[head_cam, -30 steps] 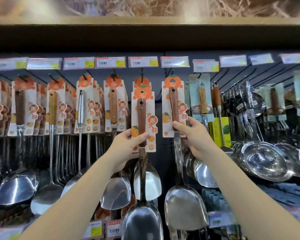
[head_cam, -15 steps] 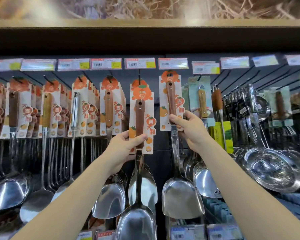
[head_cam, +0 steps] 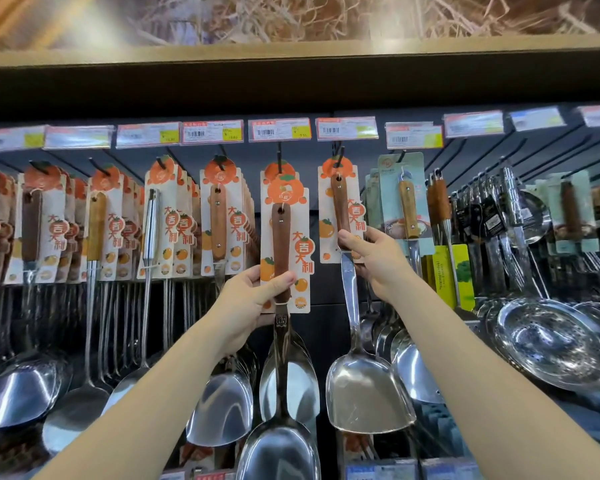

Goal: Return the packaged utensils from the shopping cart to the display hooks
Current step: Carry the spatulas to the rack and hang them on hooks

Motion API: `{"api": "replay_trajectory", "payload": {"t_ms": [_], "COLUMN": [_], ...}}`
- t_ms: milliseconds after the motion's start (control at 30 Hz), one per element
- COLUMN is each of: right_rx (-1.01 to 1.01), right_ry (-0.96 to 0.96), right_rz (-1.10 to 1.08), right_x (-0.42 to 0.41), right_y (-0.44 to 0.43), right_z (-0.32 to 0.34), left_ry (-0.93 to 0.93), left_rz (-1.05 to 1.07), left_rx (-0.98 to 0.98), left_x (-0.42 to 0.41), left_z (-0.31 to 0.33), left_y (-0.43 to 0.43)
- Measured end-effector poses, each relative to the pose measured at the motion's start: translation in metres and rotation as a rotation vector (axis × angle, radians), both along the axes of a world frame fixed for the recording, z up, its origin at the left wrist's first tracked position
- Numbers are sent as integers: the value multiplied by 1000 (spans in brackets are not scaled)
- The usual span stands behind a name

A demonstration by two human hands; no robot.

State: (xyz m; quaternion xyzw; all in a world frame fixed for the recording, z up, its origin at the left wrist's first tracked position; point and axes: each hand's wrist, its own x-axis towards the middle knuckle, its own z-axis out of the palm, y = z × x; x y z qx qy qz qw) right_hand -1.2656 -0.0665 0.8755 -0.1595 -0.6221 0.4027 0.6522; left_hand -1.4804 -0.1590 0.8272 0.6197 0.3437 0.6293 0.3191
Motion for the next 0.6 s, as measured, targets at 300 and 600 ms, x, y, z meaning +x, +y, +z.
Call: {"api": "replay_trajectory", "payload": {"t_ms": [300,600], "right_rx": [-47,-90], "right_ry": [35,25], "right_rz": [-44,-86], "right_x": [-10,-25], "right_y": [37,79], "right_z": [-6,-11], "left_ry": [-4,1], "left_rz": [-15,-35], "left_rx": [-3,-14], "left_x": [4,9], "left_z": [-4,-7], "left_y": [7,22]}}
